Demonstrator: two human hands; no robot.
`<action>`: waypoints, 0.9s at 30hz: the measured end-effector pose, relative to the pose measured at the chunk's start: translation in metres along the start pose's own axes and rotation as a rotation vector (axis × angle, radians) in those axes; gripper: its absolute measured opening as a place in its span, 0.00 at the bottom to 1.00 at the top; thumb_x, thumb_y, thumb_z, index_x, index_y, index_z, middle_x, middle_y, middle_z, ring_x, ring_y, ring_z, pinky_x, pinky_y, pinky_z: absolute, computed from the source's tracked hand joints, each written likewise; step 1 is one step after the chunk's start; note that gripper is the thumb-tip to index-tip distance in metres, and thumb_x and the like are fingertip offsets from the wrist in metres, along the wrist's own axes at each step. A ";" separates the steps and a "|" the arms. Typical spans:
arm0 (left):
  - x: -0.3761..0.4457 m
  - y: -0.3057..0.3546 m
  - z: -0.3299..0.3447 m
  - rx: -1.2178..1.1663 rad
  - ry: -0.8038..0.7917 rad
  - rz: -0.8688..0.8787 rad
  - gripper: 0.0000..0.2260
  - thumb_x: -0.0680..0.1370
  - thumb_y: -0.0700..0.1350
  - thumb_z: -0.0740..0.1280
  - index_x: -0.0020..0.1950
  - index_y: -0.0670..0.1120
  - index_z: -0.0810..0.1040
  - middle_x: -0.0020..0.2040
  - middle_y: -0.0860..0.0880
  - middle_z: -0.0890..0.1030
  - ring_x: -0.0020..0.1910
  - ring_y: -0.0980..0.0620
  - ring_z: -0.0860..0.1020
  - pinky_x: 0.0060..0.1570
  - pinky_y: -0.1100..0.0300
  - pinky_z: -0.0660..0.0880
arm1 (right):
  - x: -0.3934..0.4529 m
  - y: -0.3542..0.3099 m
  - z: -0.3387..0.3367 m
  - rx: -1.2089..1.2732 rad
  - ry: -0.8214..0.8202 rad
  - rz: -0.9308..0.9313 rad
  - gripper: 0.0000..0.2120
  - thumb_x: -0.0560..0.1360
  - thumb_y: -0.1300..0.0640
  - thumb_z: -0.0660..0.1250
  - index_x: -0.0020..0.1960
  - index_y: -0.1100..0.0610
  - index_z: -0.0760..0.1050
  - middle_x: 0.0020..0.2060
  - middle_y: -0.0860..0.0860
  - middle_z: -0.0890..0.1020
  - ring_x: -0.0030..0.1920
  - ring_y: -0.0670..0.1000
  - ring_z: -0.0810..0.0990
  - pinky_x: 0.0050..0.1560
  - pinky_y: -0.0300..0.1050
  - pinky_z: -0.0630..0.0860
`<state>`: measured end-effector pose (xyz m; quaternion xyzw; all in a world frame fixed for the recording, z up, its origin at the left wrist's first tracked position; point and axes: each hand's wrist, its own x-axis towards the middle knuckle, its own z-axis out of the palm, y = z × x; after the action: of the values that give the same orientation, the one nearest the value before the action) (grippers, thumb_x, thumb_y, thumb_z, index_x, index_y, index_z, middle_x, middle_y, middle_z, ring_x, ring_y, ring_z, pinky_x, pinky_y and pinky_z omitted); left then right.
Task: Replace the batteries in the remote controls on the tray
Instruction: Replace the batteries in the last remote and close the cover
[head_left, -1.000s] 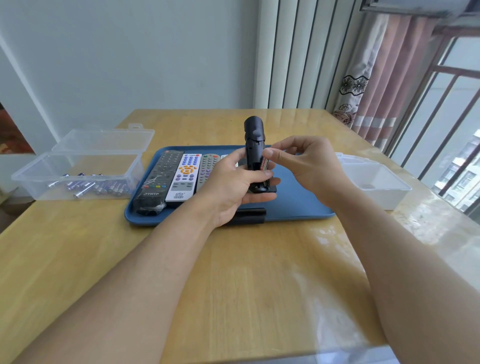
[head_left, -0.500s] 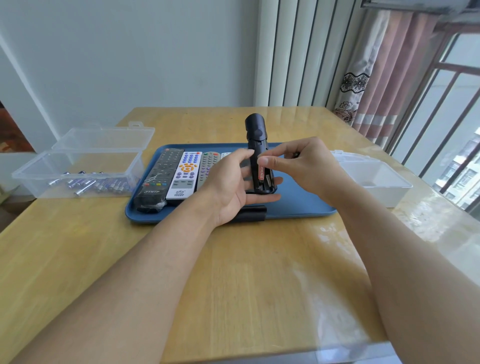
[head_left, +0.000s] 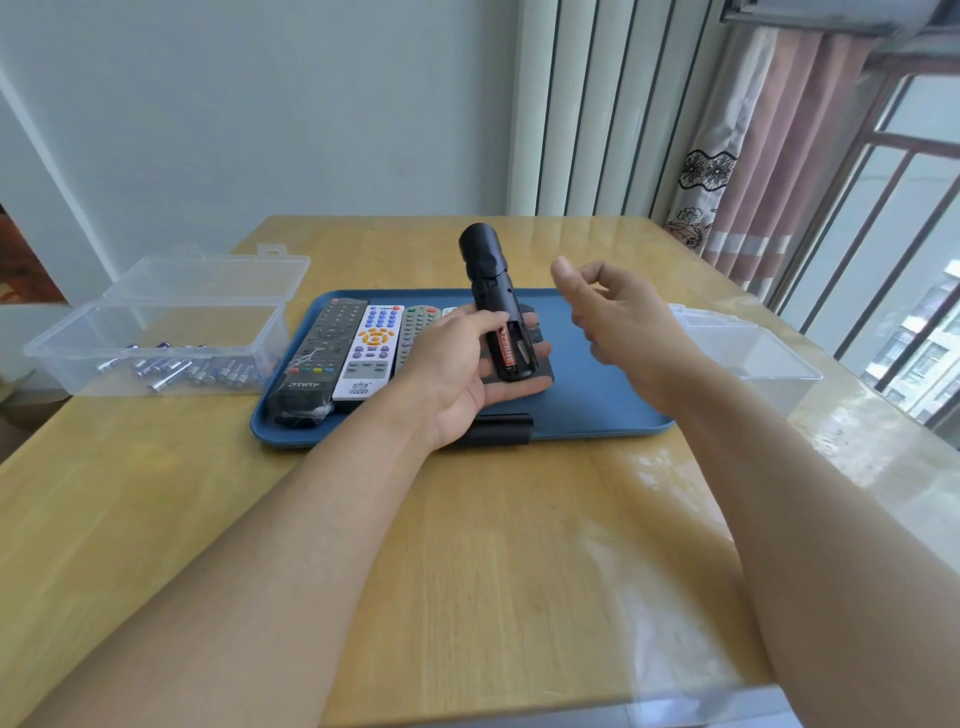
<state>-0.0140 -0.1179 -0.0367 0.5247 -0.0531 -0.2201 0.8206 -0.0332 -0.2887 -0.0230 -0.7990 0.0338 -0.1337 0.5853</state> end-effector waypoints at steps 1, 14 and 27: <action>0.001 0.000 -0.001 -0.016 0.015 0.007 0.09 0.85 0.39 0.60 0.62 0.43 0.77 0.59 0.41 0.85 0.55 0.40 0.85 0.47 0.40 0.83 | 0.001 0.001 -0.002 0.013 -0.003 0.077 0.23 0.73 0.32 0.67 0.49 0.52 0.75 0.31 0.46 0.72 0.31 0.48 0.63 0.31 0.41 0.61; 0.006 0.002 -0.003 -0.077 0.142 0.159 0.10 0.85 0.35 0.60 0.64 0.41 0.73 0.60 0.42 0.83 0.57 0.39 0.84 0.50 0.38 0.82 | 0.004 0.008 -0.005 0.211 -0.062 0.125 0.05 0.82 0.65 0.63 0.56 0.57 0.72 0.49 0.51 0.87 0.41 0.50 0.75 0.42 0.41 0.70; 0.012 0.002 -0.007 -0.038 0.213 0.240 0.12 0.84 0.34 0.62 0.66 0.43 0.74 0.57 0.45 0.85 0.53 0.44 0.86 0.44 0.53 0.83 | 0.002 0.007 0.004 0.111 -0.116 -0.159 0.11 0.78 0.63 0.70 0.59 0.55 0.82 0.42 0.51 0.83 0.39 0.47 0.77 0.43 0.37 0.75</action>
<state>-0.0007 -0.1165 -0.0395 0.5195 -0.0238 -0.0647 0.8517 -0.0294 -0.2873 -0.0310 -0.7719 -0.0713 -0.1349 0.6172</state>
